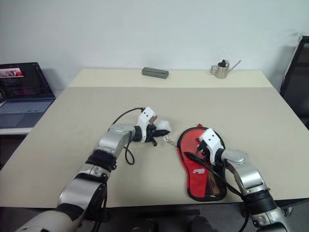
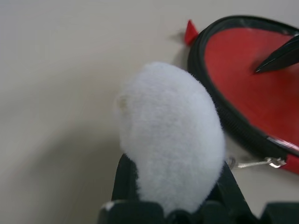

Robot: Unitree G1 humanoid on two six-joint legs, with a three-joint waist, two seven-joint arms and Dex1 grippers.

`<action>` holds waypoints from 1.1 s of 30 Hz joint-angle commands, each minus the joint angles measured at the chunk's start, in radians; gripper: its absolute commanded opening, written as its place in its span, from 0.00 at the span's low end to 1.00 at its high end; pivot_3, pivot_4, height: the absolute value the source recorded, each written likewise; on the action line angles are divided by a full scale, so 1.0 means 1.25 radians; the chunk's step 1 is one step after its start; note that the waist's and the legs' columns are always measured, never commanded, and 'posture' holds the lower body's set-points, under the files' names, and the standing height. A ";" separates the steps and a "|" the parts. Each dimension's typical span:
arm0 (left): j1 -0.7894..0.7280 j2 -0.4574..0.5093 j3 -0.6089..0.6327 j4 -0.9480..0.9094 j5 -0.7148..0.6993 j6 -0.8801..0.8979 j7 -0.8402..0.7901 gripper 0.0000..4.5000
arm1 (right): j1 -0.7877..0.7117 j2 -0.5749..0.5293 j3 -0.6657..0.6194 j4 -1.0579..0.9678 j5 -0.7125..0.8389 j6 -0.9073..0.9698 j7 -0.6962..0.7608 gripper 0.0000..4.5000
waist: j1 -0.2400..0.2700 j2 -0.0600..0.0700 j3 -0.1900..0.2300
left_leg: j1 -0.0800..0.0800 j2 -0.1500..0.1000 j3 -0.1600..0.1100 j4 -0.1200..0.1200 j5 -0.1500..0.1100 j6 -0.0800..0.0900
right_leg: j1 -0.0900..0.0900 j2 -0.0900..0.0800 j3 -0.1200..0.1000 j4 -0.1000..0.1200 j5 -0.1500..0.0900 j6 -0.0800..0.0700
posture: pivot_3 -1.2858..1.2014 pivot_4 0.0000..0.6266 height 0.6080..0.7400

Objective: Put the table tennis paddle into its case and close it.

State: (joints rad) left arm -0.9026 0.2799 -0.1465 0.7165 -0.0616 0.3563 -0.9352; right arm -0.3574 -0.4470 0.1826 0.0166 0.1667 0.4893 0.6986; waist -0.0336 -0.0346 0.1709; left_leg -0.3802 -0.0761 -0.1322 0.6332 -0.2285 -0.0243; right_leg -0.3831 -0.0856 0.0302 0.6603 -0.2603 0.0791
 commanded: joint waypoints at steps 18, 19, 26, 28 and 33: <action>-0.219 -0.076 -0.020 0.412 0.140 -0.296 0.087 0.07 | 0.026 0.052 0.045 0.108 -0.066 0.089 -0.084 1.00 | -0.001 -0.002 -0.003 | 0.007 0.000 -0.001 -0.001 0.000 0.000 | 0.008 0.000 -0.001 -0.002 -0.001 0.001 | 0.52 0.24 1.00; -0.224 -0.076 -0.022 0.423 0.150 -0.302 0.099 0.07 | 0.030 0.051 0.048 0.105 -0.068 0.092 -0.087 1.00 | 0.000 -0.002 -0.003 | 0.007 0.000 -0.001 -0.001 0.000 0.000 | 0.008 0.000 -0.001 -0.002 -0.001 0.001 | 0.52 0.24 1.00; -0.248 -0.078 -0.024 0.467 0.193 -0.328 0.143 0.07 | 0.066 0.035 0.068 0.080 -0.080 0.100 -0.094 1.00 | 0.000 -0.003 -0.004 | 0.007 0.000 -0.002 -0.001 0.000 0.000 | 0.009 0.000 -0.002 -0.002 -0.001 0.001 | 0.52 0.24 1.00; -0.254 -0.080 -0.023 0.472 0.199 -0.332 0.150 0.07 | 0.075 0.032 0.070 0.070 -0.079 0.104 -0.098 1.00 | 0.001 -0.003 -0.004 | 0.007 0.000 -0.002 -0.002 0.000 0.000 | 0.009 0.000 -0.002 -0.003 -0.001 0.001 | 0.52 0.24 1.00; -0.275 -0.094 -0.018 0.484 0.208 -0.338 0.179 0.07 | 0.102 0.024 0.071 0.044 -0.076 0.118 -0.110 1.00 | 0.002 -0.003 -0.005 | 0.006 0.000 -0.004 -0.003 0.000 0.000 | 0.010 -0.001 -0.007 -0.007 -0.001 0.002 | 0.52 0.24 1.00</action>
State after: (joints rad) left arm -1.2029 0.1597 -0.1852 1.3334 0.1936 -0.0420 -0.7387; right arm -0.3230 -0.3927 0.1992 -0.0226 0.1287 0.5167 0.5632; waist -0.0310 -0.0380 0.1647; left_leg -0.3727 -0.0756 -0.1385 0.6290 -0.2287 -0.0245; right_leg -0.3710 -0.0863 0.0194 0.6494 -0.2615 0.0812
